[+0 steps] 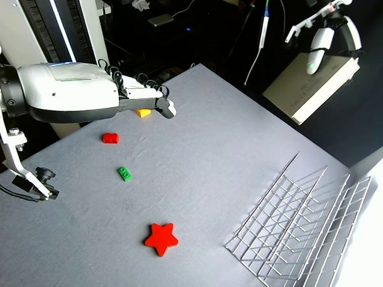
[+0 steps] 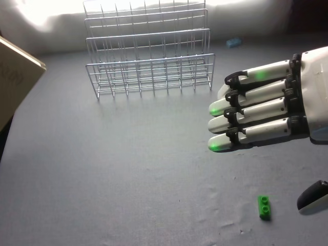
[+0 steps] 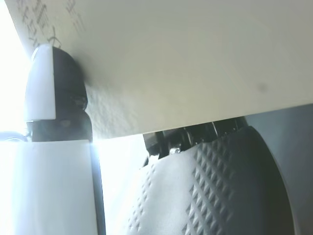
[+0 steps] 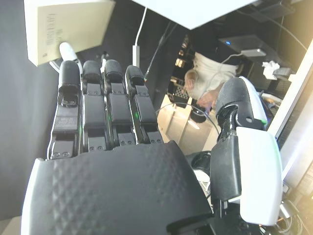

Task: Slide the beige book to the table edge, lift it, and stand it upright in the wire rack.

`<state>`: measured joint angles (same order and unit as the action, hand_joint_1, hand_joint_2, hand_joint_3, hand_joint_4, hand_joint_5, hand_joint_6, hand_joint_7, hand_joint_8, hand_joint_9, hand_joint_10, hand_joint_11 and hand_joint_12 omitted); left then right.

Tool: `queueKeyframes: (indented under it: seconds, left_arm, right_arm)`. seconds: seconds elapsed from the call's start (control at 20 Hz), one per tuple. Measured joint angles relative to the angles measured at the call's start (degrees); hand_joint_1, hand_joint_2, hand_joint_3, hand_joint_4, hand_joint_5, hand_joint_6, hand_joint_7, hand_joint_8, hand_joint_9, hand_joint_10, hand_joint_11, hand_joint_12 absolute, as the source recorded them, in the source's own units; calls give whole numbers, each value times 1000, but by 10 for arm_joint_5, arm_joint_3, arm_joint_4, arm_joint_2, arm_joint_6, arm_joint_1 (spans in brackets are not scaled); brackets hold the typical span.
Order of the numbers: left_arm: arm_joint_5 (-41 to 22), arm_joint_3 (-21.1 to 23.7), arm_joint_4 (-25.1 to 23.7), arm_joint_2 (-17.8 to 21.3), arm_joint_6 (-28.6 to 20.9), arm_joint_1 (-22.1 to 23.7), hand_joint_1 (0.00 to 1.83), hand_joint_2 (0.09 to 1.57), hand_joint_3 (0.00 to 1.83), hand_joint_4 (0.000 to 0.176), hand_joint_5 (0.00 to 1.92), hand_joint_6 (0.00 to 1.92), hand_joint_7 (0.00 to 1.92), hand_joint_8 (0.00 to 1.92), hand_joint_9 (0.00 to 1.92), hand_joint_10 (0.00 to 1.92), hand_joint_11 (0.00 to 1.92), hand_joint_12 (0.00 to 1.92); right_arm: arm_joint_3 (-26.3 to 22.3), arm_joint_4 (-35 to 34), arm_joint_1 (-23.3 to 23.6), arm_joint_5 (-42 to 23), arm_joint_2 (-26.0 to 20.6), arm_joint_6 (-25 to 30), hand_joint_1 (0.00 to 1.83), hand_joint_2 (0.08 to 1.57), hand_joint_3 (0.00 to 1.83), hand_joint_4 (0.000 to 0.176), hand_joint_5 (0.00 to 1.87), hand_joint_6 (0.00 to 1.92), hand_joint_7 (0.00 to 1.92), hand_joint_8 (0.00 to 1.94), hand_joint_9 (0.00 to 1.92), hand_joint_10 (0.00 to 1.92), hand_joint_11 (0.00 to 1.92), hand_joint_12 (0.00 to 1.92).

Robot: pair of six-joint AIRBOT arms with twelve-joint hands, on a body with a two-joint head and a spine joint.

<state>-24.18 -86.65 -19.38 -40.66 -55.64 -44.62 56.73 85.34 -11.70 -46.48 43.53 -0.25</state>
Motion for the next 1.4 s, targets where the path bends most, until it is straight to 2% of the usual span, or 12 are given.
queueKeyframes:
  seconds: [0.25,0.4,0.5,0.6,0.65,0.95,1.0,1.05,1.15,1.25,1.35,1.4]
  left_arm:
    - [-52,-4,97,3,66,9,1342,1220,3,0,771,1204,699,1423,739,1493,668,1432]
    - [-77,-3,184,4,113,15,1347,1215,1,0,747,1203,737,1394,759,1478,677,1411]
    - [-93,-3,230,5,142,15,1341,1228,2,0,695,1268,728,1414,751,1494,670,1448]
    - [-109,8,310,7,185,15,1345,1215,0,0,779,1168,724,1415,748,1482,684,1428]
    - [-119,11,342,7,194,15,1347,1210,0,0,788,1154,734,1397,752,1479,660,1446]
    - [-157,33,384,9,185,17,1352,1201,1,0,751,1188,771,1352,797,1428,720,1388]
    - [-165,37,397,9,186,17,1352,1203,0,0,757,1176,749,1382,799,1425,751,1343]
    - [-177,39,412,9,189,17,1357,1186,0,0,806,1117,781,1327,823,1386,781,1313]
    - [-207,45,445,9,194,22,1350,1203,3,0,769,1161,745,1389,785,1439,747,1333]
    - [-233,50,449,9,186,22,1353,1196,0,0,789,1127,771,1358,797,1420,762,1351]
    - [-265,52,449,-1,166,22,1347,1212,0,0,763,1152,742,1405,768,1471,731,1406]
    - [-275,56,445,-5,165,23,1350,1202,0,0,787,1134,744,1391,792,1433,766,1355]
  right_arm:
    - [0,0,0,-3,-1,0,220,1044,0,0,289,6,299,6,290,9,0,797]
    - [0,0,0,-3,-1,0,189,1056,2,0,284,5,288,3,270,0,0,798]
    - [0,0,0,-4,-1,0,178,1059,3,0,286,4,293,3,272,2,0,811]
    - [0,0,0,-4,-1,0,194,1060,2,0,272,0,288,1,270,1,0,804]
    - [0,0,0,-4,-1,0,193,1060,2,0,260,1,271,2,246,4,0,738]
    - [-1,0,0,-4,-1,0,183,1054,0,0,276,5,298,6,279,9,0,847]
    - [-2,0,0,-4,-1,0,186,1054,0,0,277,5,300,6,281,10,0,846]
    - [-2,0,0,-4,-1,0,169,1056,0,0,280,5,303,6,288,11,0,846]
    - [-2,0,0,-4,-1,0,165,1057,1,0,282,4,308,6,295,11,0,843]
    - [-2,0,0,-4,-1,0,119,1061,2,0,278,1,294,1,281,3,0,830]
    - [-2,0,0,-5,-1,0,137,1060,0,0,281,4,297,2,284,3,0,835]
    - [-2,0,0,-5,-1,0,161,1050,0,0,298,8,314,6,296,6,0,871]
